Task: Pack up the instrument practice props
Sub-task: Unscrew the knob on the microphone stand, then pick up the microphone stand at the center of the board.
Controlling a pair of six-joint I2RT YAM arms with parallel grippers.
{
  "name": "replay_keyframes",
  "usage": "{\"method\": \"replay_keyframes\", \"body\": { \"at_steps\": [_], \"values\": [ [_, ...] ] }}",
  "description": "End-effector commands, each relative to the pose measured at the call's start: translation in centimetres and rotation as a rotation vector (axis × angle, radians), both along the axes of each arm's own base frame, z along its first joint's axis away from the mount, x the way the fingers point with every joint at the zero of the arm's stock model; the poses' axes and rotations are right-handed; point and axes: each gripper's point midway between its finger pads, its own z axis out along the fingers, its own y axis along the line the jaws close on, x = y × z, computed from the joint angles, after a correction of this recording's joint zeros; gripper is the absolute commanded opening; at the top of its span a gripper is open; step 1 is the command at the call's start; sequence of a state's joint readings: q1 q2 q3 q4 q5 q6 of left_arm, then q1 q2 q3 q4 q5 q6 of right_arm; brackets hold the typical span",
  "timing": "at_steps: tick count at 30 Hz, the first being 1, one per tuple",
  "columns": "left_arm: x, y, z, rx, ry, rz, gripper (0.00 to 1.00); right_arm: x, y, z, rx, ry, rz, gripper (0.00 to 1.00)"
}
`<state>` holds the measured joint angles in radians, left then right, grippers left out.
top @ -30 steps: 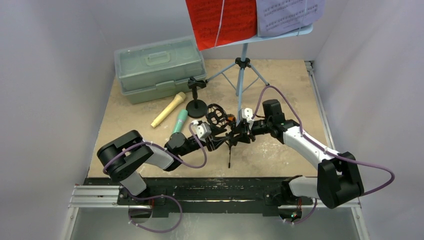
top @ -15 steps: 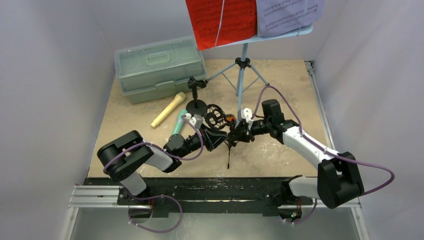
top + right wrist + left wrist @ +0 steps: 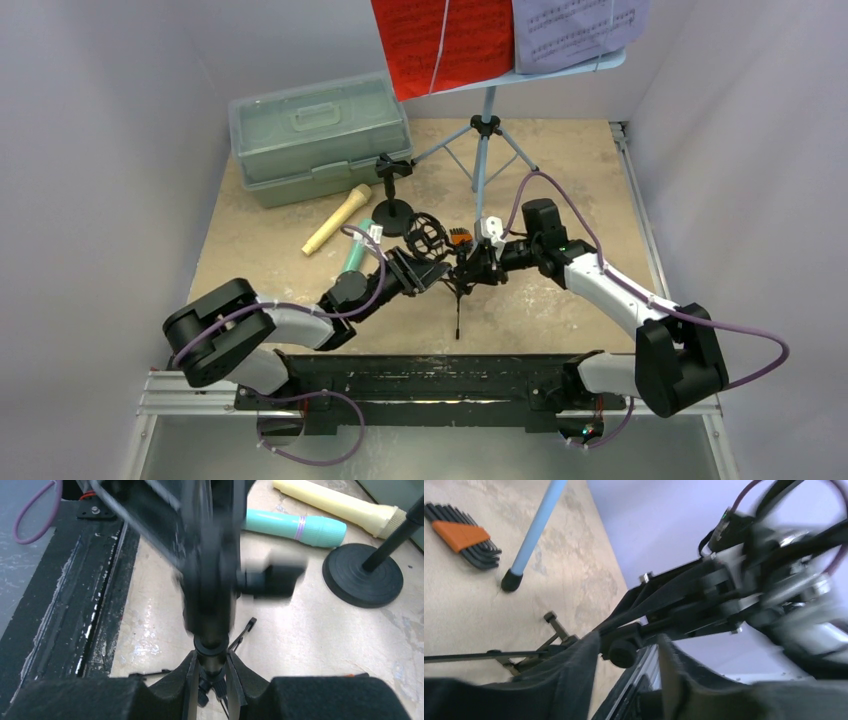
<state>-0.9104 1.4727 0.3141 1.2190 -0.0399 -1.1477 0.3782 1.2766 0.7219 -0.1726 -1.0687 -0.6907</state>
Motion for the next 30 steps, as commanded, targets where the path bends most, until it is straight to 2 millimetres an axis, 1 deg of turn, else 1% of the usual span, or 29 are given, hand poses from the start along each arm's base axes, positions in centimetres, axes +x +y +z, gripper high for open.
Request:
{"method": "replay_keyframes", "body": {
  "at_steps": [1,2,4,8,11,14,16,18,21,25,27,30],
  "values": [
    [1.5,2.0,3.3,-0.068,-0.034,0.113,0.57,0.7,-0.3,0.2,-0.012,-0.002,-0.028,0.22],
    [1.4,2.1,3.0,-0.048,-0.031,0.117,0.64,0.7,-0.3,0.2,-0.011,-0.003,-0.028,0.22],
    [1.3,2.6,2.4,0.003,-0.042,0.123,0.73,0.7,-0.3,0.1,-0.011,-0.001,-0.026,0.22],
    [0.4,3.2,1.3,0.094,-0.097,0.1,0.85,0.7,-0.3,0.1,-0.012,0.0,-0.027,0.22],
    [-1.3,3.2,0.8,0.179,-0.234,0.015,0.86,0.6,-0.4,0.1,-0.014,-0.001,-0.025,0.25],
    [-3.3,3.0,0.0,0.257,-0.38,-0.094,0.89,0.5,-0.4,0.2,-0.019,-0.006,-0.016,0.33],
    [-3.7,3.0,-0.2,0.295,-0.456,-0.118,0.9,0.4,-0.5,0.3,-0.02,-0.011,-0.009,0.4],
    [-3.7,3.0,-0.6,0.34,-0.516,-0.129,0.92,0.3,-0.6,0.4,-0.023,-0.022,-0.002,0.46],
    [-3.4,2.7,-1.0,0.398,-0.604,-0.145,0.92,0.1,-0.8,0.6,-0.032,-0.039,0.005,0.6],
    [-2.7,2.0,-1.1,0.467,-0.731,-0.156,0.92,0.5,-1.4,0.8,-0.051,-0.064,-0.016,0.74],
    [-2.2,1.7,-0.9,0.483,-0.787,-0.137,0.92,0.9,-1.9,0.9,-0.065,-0.076,-0.031,0.79],
    [-1.1,1.5,-0.4,0.487,-0.865,-0.08,0.92,1.0,-2.4,1.2,-0.078,-0.088,-0.027,0.83]
  ]
}}
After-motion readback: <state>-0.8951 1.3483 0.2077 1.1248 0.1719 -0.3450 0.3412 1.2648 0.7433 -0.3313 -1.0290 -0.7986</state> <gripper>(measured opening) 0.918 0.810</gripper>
